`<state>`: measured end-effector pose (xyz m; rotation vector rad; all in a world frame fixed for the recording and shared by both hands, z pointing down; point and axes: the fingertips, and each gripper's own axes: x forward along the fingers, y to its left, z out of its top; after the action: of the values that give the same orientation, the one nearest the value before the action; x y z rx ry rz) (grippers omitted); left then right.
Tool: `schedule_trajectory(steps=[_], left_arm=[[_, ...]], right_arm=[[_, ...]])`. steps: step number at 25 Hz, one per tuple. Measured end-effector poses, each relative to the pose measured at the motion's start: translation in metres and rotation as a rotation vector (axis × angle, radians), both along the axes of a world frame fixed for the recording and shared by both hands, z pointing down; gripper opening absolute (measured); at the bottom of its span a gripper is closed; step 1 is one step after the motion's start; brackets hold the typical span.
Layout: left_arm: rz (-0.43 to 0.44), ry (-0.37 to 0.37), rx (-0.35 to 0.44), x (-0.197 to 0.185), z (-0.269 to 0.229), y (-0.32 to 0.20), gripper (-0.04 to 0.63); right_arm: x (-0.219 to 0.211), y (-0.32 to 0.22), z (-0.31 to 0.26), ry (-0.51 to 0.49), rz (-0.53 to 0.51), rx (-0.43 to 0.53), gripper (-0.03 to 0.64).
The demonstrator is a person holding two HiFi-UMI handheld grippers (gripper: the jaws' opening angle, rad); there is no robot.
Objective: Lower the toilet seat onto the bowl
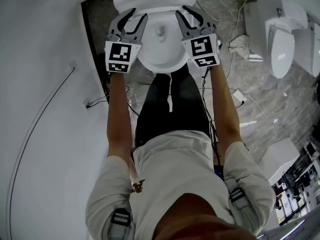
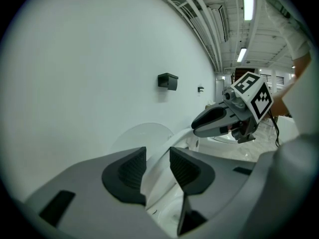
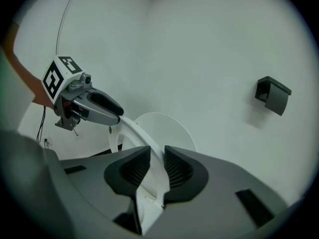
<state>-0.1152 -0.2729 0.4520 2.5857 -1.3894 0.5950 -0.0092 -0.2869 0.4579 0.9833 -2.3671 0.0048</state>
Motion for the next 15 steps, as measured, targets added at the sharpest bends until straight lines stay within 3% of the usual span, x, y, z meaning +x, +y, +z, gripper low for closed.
schedule_trajectory(steps=[15], left_arm=[[0.04, 0.025, -0.017, 0.008, 0.006, 0.045, 0.146]], right_arm=[[0.01, 0.044, 0.008, -0.005, 0.065, -0.052, 0.107]])
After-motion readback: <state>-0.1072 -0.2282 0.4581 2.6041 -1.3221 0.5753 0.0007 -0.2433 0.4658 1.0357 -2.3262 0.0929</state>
